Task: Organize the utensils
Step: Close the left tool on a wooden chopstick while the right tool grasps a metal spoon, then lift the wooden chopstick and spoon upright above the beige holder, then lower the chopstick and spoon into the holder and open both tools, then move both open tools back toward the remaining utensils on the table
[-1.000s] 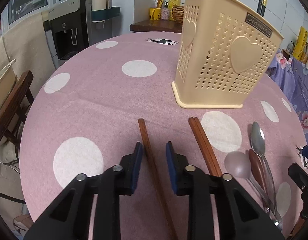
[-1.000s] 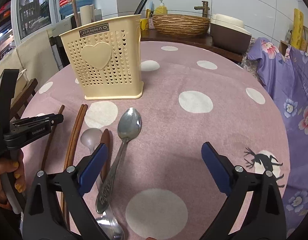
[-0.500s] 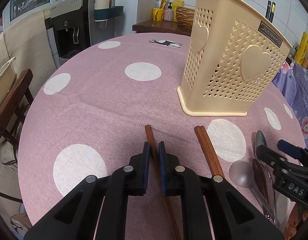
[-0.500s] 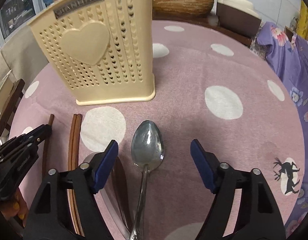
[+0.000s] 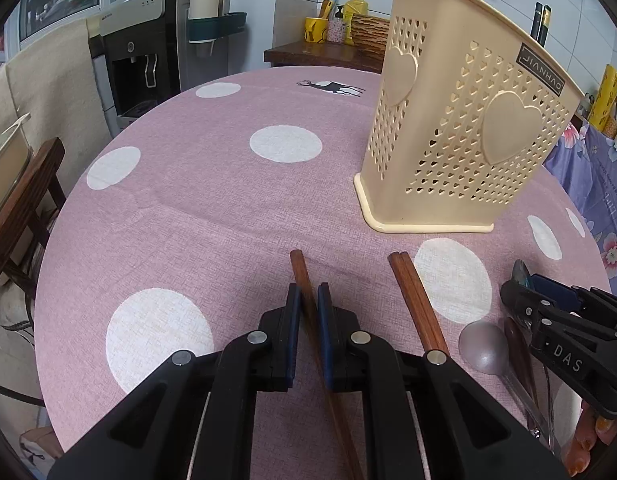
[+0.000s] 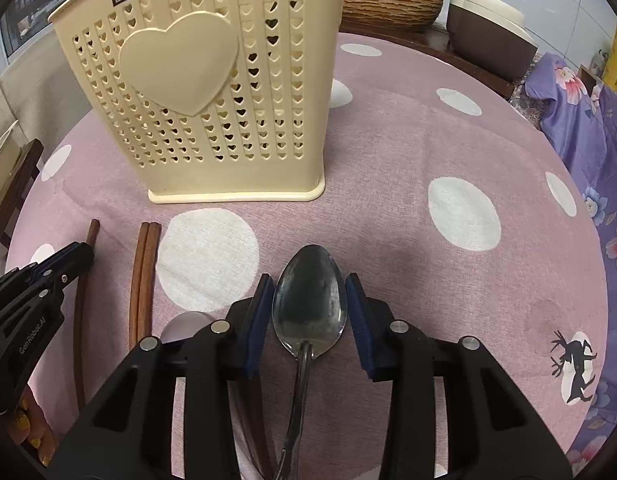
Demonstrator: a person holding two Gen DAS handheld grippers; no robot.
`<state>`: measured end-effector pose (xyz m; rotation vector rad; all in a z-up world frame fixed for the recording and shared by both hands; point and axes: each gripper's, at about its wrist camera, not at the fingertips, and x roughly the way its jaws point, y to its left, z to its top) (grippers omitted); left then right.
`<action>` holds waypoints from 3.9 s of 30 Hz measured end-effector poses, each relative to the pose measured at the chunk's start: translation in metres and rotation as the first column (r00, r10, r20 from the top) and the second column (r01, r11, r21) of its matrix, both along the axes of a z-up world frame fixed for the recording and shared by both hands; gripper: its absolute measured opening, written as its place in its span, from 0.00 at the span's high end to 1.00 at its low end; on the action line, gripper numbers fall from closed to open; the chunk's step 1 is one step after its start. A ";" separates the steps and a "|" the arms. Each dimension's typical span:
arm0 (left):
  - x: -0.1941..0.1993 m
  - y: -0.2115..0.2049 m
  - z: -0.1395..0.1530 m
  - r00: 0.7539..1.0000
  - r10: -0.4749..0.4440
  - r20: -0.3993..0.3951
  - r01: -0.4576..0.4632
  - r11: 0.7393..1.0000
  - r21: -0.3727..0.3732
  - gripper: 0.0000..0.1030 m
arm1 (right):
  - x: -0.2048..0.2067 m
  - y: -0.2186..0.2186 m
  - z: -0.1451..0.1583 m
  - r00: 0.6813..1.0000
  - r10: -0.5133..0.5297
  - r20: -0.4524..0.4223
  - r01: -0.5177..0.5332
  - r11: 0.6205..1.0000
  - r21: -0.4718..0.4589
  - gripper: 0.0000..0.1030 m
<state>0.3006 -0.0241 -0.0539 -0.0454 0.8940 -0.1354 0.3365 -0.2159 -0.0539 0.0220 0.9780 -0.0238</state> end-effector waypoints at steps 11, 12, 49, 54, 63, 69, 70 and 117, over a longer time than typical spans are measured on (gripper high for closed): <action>0.007 0.001 0.008 1.000 -0.012 0.004 0.012 0.999 -0.045 0.91 | -0.022 -0.034 0.050 0.985 0.007 0.175 -0.033 0.989 0.146 0.63; 0.006 0.001 0.012 1.000 -0.015 0.017 0.016 0.998 -0.056 0.91 | -0.024 -0.036 0.055 0.982 0.012 0.187 -0.041 0.988 0.152 0.63; -0.046 0.017 0.138 0.924 0.002 0.383 0.061 0.987 -0.151 0.93 | -0.072 -0.044 0.138 0.902 0.139 0.410 -0.203 0.972 0.118 0.63; -0.045 0.014 0.144 0.918 -0.015 0.396 0.078 0.987 -0.144 0.93 | -0.066 -0.042 0.141 0.903 0.144 0.405 -0.212 0.969 0.129 0.63; -0.030 0.015 0.191 0.901 -0.065 0.430 0.164 0.966 -0.199 0.93 | -0.045 -0.039 0.183 0.873 0.150 0.463 -0.242 0.959 0.147 0.63; 0.004 0.011 0.261 0.877 -0.052 0.477 0.193 0.948 -0.252 0.93 | -0.010 -0.043 0.248 0.832 0.093 0.547 -0.215 0.963 0.163 0.63; 0.010 0.008 0.273 0.872 -0.046 0.488 0.190 0.949 -0.251 0.93 | -0.004 -0.044 0.255 0.829 0.083 0.554 -0.208 0.964 0.166 0.63; -0.013 0.012 0.136 0.924 0.043 0.379 0.039 0.978 -0.206 0.20 | -0.013 -0.030 0.134 0.809 0.095 0.580 -0.117 0.993 0.001 0.29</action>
